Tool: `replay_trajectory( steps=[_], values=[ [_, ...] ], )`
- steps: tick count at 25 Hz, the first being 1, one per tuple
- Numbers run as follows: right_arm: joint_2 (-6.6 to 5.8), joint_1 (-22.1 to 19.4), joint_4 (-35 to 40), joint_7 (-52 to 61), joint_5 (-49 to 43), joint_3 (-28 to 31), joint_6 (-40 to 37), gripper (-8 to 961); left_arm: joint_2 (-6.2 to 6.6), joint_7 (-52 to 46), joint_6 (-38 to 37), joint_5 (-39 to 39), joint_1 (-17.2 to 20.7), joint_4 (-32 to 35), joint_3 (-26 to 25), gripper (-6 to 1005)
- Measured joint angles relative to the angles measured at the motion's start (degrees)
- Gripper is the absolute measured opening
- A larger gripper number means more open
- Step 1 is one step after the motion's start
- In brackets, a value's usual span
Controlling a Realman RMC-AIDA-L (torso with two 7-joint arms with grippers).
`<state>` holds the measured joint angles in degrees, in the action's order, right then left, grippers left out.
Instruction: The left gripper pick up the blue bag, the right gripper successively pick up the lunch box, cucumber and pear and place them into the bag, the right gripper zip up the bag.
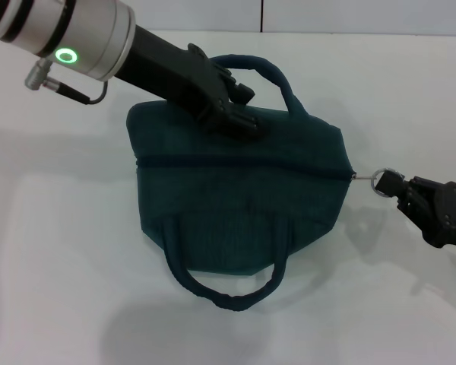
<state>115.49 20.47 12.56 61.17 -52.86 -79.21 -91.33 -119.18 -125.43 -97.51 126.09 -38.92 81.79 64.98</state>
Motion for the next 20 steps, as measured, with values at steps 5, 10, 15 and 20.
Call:
replay_trajectory(
  steps=[5, 10, 15, 20],
  values=[
    [-0.06, -0.1, 0.0, 0.0, 0.1, 0.1, -0.7, 9, -0.10, 1.2, 0.0, 0.2, 0.6, 0.0, 0.1, 465],
    [-0.09, -0.1, 0.0, 0.0, 0.2, 0.1, -0.7, 9, -0.10, 1.3, 0.0, 0.6, 1.2, 0.1, 0.2, 408],
    [-0.13, -0.2, 0.0, 0.1, 0.3, 0.2, -0.7, 10, -0.09, 1.2, 0.0, 0.1, 1.7, 0.1, 0.2, 197],
    [-0.18, -0.4, -0.2, 0.1, 0.3, 1.8, -0.7, 10, 0.00, 1.9, -2.1, -0.1, 1.8, 0.3, 0.0, 149]
  ],
)
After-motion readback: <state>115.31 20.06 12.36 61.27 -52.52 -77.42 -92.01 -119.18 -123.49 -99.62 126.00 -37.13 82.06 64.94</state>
